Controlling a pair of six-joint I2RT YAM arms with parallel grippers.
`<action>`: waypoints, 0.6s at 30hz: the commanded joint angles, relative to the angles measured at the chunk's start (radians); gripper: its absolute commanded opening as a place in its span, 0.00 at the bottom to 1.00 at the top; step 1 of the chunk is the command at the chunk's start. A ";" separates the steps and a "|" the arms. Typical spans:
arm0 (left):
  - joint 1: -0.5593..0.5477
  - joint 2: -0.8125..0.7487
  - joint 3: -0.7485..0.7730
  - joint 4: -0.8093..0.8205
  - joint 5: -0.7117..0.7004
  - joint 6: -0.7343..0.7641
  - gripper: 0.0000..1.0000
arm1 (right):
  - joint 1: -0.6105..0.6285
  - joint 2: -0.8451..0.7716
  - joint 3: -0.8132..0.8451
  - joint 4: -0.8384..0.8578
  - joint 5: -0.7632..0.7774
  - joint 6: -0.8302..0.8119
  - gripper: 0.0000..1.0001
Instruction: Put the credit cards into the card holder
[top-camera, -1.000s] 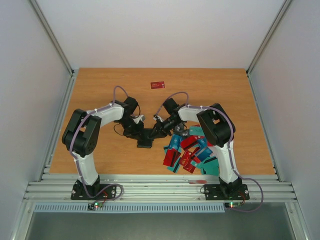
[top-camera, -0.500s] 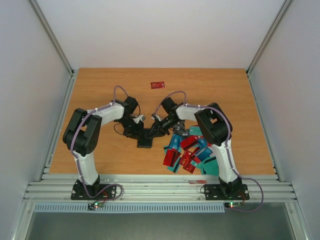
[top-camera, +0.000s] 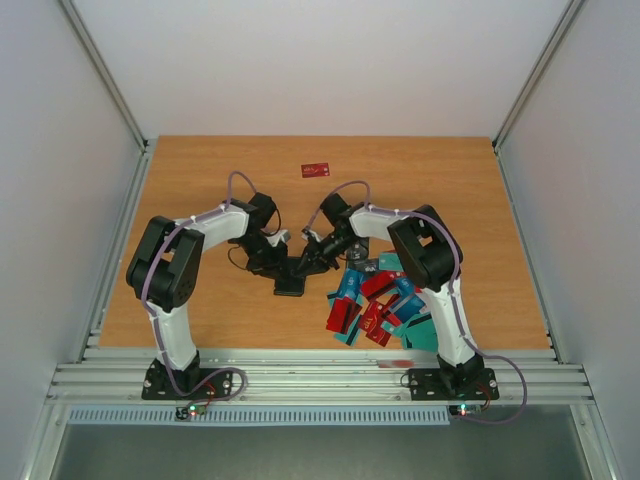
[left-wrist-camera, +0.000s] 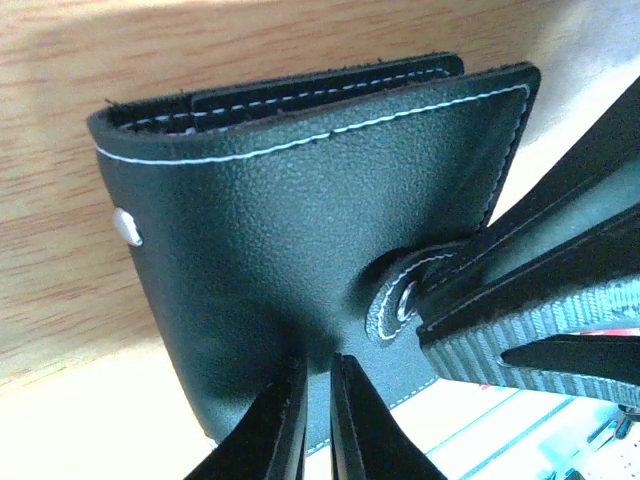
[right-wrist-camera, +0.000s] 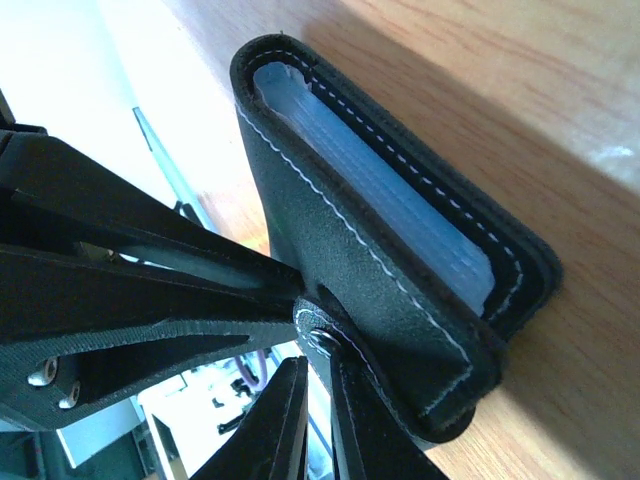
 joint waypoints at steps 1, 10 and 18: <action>-0.020 0.051 -0.016 0.031 0.015 0.013 0.10 | 0.046 0.051 0.042 -0.106 0.083 -0.028 0.09; -0.020 0.049 -0.032 0.057 0.018 0.007 0.10 | 0.097 0.108 0.171 -0.342 0.264 -0.068 0.08; -0.020 0.045 -0.054 0.107 0.026 -0.013 0.10 | 0.154 0.198 0.315 -0.575 0.460 -0.104 0.06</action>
